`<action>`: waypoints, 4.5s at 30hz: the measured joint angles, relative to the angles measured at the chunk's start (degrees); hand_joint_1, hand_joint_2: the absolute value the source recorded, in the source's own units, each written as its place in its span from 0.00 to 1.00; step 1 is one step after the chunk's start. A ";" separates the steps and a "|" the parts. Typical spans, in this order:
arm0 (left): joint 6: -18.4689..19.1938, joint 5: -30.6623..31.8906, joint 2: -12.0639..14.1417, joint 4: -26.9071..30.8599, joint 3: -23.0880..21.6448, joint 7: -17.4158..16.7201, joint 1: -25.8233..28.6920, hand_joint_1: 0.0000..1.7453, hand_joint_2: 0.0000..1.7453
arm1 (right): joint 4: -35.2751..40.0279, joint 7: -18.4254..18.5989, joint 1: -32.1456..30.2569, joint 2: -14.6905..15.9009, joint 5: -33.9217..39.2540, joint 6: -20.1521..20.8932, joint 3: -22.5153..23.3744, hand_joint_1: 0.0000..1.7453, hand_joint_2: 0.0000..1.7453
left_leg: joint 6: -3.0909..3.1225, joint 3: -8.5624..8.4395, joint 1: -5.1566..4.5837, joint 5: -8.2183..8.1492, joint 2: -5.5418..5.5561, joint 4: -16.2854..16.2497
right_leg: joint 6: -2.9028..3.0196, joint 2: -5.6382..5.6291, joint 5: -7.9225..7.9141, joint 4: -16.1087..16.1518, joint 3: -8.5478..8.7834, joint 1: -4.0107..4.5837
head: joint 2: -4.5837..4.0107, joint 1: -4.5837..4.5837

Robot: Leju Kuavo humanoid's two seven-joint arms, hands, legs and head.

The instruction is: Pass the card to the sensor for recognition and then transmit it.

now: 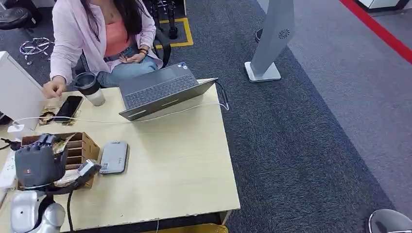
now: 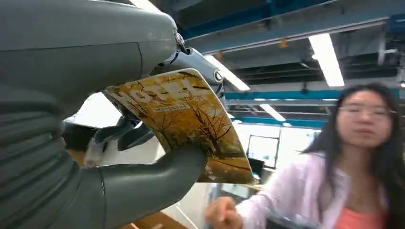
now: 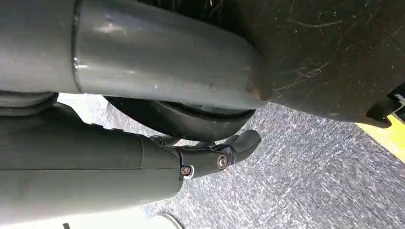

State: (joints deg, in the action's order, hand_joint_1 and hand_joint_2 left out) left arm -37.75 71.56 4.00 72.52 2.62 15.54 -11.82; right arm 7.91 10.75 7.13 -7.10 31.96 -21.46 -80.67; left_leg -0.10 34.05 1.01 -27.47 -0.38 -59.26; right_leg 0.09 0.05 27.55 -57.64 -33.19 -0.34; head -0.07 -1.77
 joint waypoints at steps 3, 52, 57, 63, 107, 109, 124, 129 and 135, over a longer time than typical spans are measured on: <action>-0.11 3.01 -0.70 1.85 -1.81 -0.48 1.72 1.00 1.00 | -0.13 -1.40 -0.14 0.11 2.19 0.94 1.29 0.00 0.00 | 0.01 -0.01 0.00 0.00 0.02 0.00 | 0.00 0.01 0.00 0.00 0.00 0.00 | 0.00 -0.02; -1.07 15.25 -2.08 -31.15 -6.80 -14.71 -12.71 1.00 1.00 | -0.35 -2.05 -0.14 0.33 4.11 2.88 2.12 0.00 0.00 | -0.04 -0.21 0.01 0.05 0.03 0.00 | 0.01 0.02 -0.02 -0.03 0.21 0.01 | 0.00 0.04; -1.68 15.58 -3.45 -27.68 -7.03 -14.34 -10.67 1.00 1.00 | -0.35 -2.05 -0.13 0.35 4.54 2.86 2.01 0.00 0.00 | -0.03 -0.19 0.01 0.04 0.04 -0.01 | 0.01 0.02 -0.02 -0.02 0.20 0.00 | 0.00 0.02; -1.60 15.63 -4.57 -25.47 -7.43 -14.40 -10.22 1.00 1.00 | -0.35 -2.05 -0.11 0.35 4.59 2.86 1.51 0.00 0.00 | -0.02 -0.19 0.00 0.02 0.03 -0.01 | 0.01 0.02 -0.02 -0.02 0.20 0.00 | 0.00 0.04; 5.86 15.67 -4.09 -31.26 -10.25 -18.56 -12.55 1.00 1.00 | -0.35 -2.29 0.02 0.39 5.37 2.88 -0.11 0.00 0.00 | -0.03 -0.37 0.01 0.03 0.04 0.01 | 0.01 0.04 -0.01 -0.02 0.38 0.00 | 0.00 0.04; 5.90 15.69 -4.04 -31.39 -10.25 -18.53 -12.60 1.00 1.00 | -0.37 -2.29 0.02 0.39 5.64 2.88 -0.11 0.00 0.00 | -0.03 -0.40 0.01 0.03 0.04 0.01 | 0.01 0.04 -0.01 -0.02 0.40 0.00 | 0.00 0.04; 6.93 15.67 -2.86 -32.29 -13.61 -18.62 -12.11 1.00 1.00 | -0.44 -2.69 -0.02 0.42 6.29 2.97 -0.11 0.00 0.00 | -0.03 -0.45 0.02 0.04 0.01 0.01 | 0.01 0.02 -0.02 -0.02 0.45 0.01 | 0.00 0.07; 7.06 15.67 -2.75 -32.63 -14.09 -18.64 -12.16 1.00 1.00 | -0.50 -2.69 0.00 0.42 6.31 2.97 -0.11 0.00 0.00 | -0.02 -0.44 0.01 0.03 0.04 0.00 | 0.01 0.03 -0.01 -0.02 0.46 0.00 | 0.00 0.02; 7.06 15.67 -2.64 -32.85 -14.40 -18.71 -12.24 1.00 1.00 | -0.50 -2.69 0.01 0.42 6.34 2.97 -0.11 0.00 0.00 | -0.01 -0.44 0.01 0.01 0.04 0.01 | 0.01 0.03 0.00 -0.02 0.46 0.00 | 0.00 0.02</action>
State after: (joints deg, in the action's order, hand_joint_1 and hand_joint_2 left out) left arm -30.69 87.23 1.36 39.67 -11.78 -3.17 -24.07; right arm 7.41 8.07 7.14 -6.69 38.29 -18.49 -80.78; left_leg -0.11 33.61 1.02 -27.45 -0.34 -59.25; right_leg 0.10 0.08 27.55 -57.66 -32.73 -0.34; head -0.07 -1.75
